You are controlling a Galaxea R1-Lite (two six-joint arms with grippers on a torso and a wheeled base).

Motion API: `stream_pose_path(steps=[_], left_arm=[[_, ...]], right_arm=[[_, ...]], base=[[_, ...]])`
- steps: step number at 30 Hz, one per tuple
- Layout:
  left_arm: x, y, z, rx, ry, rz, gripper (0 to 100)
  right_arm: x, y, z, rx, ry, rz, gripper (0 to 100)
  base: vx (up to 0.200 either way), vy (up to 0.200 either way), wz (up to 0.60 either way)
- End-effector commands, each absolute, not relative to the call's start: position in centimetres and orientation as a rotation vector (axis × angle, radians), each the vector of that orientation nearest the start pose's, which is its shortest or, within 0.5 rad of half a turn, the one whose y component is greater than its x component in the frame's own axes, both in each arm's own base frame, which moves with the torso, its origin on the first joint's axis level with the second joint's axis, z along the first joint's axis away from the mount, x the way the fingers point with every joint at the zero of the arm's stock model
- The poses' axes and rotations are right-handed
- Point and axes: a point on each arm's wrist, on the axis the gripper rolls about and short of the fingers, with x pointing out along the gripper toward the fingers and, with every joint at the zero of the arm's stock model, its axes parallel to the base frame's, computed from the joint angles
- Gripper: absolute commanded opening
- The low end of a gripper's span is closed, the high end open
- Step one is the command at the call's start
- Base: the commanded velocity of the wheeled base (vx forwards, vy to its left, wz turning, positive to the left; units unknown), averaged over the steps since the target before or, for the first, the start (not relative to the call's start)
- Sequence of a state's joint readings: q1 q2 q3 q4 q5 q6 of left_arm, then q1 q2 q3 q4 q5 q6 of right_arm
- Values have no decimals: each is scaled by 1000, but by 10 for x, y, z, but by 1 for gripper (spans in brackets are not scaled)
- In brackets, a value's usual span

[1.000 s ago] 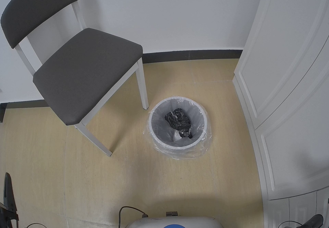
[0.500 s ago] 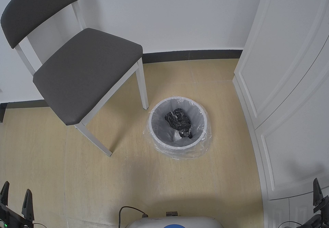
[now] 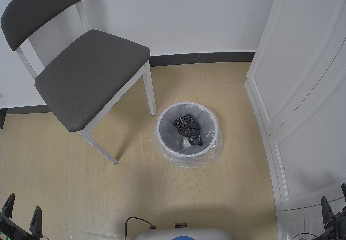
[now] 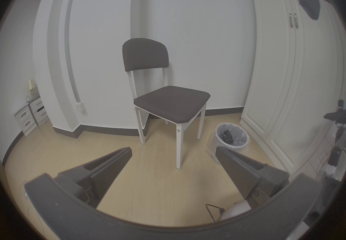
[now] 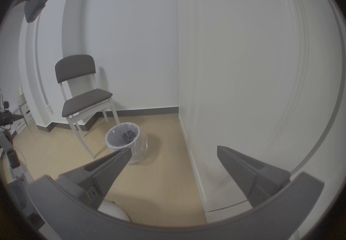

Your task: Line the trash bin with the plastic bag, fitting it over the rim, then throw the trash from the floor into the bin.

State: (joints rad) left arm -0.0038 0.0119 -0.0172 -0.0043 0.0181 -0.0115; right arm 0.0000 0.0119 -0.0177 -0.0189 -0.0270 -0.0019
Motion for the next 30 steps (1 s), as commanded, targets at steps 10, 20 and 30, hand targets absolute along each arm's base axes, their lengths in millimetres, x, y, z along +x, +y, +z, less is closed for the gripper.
stream_pose_path(steps=[10,20,30], left_arm=[[-23,0,76,6,3,3,100],[-23,0,75,6,3,5,100],[-23,0,76,3,3,5,100]], right_arm=[[-23,0,75,5,0,-2,100],[-23,0,75,2,0,-2,100],[-23,0,76,3,-2,-2,100]], base=[[0,0,0],[0,0,0],[0,0,0]])
